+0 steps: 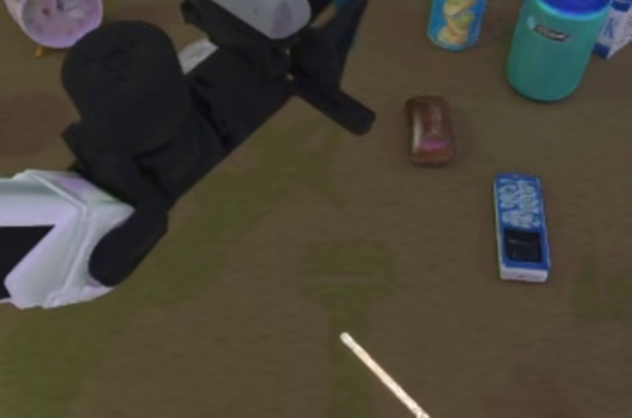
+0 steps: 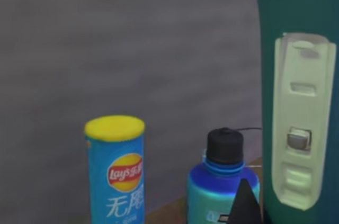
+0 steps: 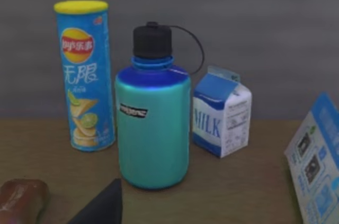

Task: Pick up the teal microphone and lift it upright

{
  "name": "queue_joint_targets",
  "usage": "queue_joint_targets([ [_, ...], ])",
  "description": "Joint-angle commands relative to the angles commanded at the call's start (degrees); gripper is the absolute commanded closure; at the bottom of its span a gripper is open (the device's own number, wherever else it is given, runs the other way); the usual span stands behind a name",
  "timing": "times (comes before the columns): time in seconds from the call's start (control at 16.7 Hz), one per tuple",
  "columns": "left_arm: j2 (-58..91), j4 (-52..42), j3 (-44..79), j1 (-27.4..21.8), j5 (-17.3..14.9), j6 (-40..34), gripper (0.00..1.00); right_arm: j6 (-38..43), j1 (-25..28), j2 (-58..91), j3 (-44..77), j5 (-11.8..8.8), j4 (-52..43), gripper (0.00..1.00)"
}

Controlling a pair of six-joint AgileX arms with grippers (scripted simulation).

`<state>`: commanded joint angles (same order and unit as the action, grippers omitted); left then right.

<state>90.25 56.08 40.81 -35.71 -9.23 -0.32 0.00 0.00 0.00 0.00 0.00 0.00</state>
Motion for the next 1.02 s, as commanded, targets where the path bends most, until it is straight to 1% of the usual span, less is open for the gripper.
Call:
queue_joint_targets([
  [0.54,0.0,0.0,0.0,0.0,0.0,0.0,1.00,0.0,0.0,0.0,0.0,0.0,0.0,0.00],
  [0.66,0.0,0.0,0.0,0.0,0.0,0.0,1.00,-0.1,0.3,0.7,0.5,-0.5,0.3,0.00],
  [0.72,0.0,0.0,0.0,0.0,0.0,0.0,1.00,-0.1,0.9,2.0,1.4,-1.3,0.8,0.00],
  [0.84,0.0,0.0,0.0,0.0,0.0,0.0,1.00,-0.4,2.5,6.3,4.3,-3.8,2.3,0.00],
  [1.02,0.0,0.0,0.0,0.0,0.0,0.0,1.00,-0.9,5.8,17.2,11.0,-9.2,6.2,0.00],
])
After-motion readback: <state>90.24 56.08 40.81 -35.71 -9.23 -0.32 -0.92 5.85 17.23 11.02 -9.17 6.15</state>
